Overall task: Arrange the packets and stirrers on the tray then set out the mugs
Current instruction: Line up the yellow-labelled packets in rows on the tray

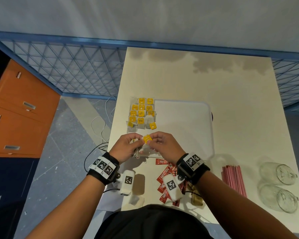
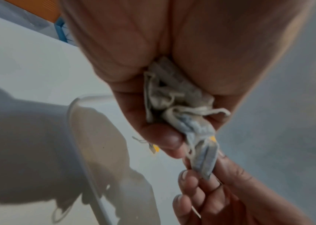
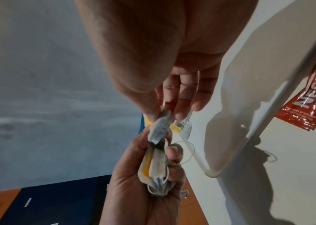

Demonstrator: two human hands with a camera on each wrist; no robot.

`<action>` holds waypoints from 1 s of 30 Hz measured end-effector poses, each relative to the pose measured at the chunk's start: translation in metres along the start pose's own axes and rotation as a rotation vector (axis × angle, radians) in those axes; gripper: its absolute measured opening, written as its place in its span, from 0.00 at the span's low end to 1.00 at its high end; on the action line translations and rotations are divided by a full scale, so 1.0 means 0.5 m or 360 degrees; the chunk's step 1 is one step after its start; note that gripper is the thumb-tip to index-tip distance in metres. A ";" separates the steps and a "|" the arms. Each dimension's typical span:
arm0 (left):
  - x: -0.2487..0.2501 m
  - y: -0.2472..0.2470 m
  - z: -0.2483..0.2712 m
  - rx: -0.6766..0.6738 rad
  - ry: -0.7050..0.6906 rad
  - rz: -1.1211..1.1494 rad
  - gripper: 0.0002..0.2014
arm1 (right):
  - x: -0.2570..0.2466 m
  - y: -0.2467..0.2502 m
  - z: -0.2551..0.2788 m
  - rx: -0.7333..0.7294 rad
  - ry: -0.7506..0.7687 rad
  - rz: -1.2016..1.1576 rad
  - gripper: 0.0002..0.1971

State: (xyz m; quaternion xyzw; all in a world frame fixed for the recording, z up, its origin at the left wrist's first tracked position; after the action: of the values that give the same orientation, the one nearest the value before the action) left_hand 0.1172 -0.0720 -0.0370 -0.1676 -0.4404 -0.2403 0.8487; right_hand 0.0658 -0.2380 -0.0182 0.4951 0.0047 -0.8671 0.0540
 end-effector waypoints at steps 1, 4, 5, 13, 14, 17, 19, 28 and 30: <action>0.000 0.001 -0.003 0.0030 0.0012 0.0020 0.03 | 0.000 0.002 -0.004 0.0017 -0.0017 0.0009 0.09; -0.004 -0.001 -0.008 0.0088 0.0075 0.0205 0.04 | 0.004 0.020 -0.033 0.0154 -0.0076 0.0062 0.05; -0.009 -0.002 -0.009 0.0085 0.0121 0.0339 0.05 | 0.010 0.028 -0.047 0.0216 -0.0101 0.0087 0.05; -0.015 -0.006 -0.015 0.0050 0.0400 0.1247 0.13 | 0.052 0.057 -0.152 0.0461 -0.0245 0.0419 0.10; -0.013 -0.007 -0.015 0.0025 0.0401 0.1286 0.15 | 0.049 0.057 -0.156 0.0476 -0.0255 0.0456 0.10; -0.009 -0.012 -0.016 -0.0081 0.0373 0.1392 0.22 | 0.042 0.058 -0.161 0.0503 -0.0298 0.0586 0.11; -0.007 -0.012 -0.015 -0.0145 0.0349 0.1450 0.24 | 0.037 0.059 -0.163 0.0506 -0.0312 0.0707 0.13; -0.024 -0.001 -0.010 -0.0178 0.0233 0.1347 0.29 | 0.028 0.062 -0.145 0.0489 -0.0198 0.0546 0.12; -0.023 -0.003 -0.007 -0.0183 0.0227 0.1304 0.25 | 0.016 0.060 -0.133 0.0445 -0.0102 0.0541 0.10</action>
State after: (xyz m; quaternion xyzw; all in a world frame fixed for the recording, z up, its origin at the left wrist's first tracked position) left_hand 0.1131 -0.0719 -0.0485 -0.3590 -0.2634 0.0818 0.8917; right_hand 0.1219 -0.2645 -0.0575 0.4636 -0.2008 -0.8530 0.1305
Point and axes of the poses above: each hand's wrist, its own z-axis away from the middle knuckle, its own y-axis out of the back of the hand, x = y × z, the point moved 6 cm from there along -z, towards the middle knuckle, and after that the axes turned 6 degrees about -x, right-handed, at the moved point
